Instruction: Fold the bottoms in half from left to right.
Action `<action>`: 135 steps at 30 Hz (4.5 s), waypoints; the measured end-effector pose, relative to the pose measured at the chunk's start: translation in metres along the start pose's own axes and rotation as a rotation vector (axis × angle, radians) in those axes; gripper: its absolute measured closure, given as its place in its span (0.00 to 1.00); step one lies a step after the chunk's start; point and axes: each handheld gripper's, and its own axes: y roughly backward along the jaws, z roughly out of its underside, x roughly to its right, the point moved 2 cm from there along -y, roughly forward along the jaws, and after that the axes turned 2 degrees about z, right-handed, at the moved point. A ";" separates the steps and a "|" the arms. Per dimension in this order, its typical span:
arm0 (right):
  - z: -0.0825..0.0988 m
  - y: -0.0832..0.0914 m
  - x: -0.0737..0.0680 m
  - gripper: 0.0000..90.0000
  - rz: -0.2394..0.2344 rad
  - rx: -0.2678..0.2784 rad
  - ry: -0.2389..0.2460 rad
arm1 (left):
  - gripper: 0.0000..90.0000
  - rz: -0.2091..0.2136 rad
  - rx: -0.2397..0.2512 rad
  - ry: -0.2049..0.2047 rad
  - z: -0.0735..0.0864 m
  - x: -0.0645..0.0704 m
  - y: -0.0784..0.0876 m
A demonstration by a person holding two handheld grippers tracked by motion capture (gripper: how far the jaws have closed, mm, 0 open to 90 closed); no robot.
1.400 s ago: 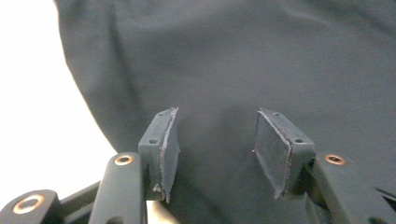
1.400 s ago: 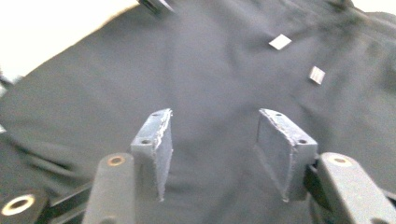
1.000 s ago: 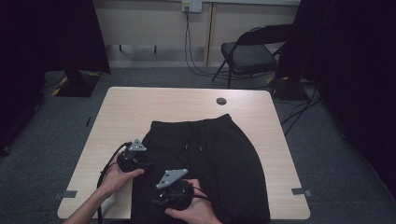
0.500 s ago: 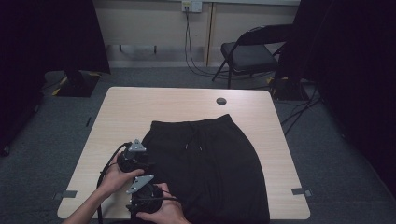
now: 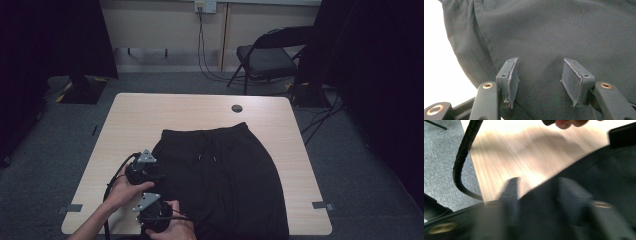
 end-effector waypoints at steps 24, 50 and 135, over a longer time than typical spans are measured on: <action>0.037 0.054 0.073 0.97 0.127 0.034 -0.173 | 0.41 -0.083 0.144 0.178 -0.009 -0.036 0.025; 0.044 0.034 0.095 0.48 0.169 0.022 -0.219 | 0.43 -0.094 0.096 0.170 -0.009 -0.042 0.010; -0.036 0.184 0.071 1.00 0.018 0.426 -0.100 | 0.99 0.015 0.345 0.185 -0.123 -0.043 0.042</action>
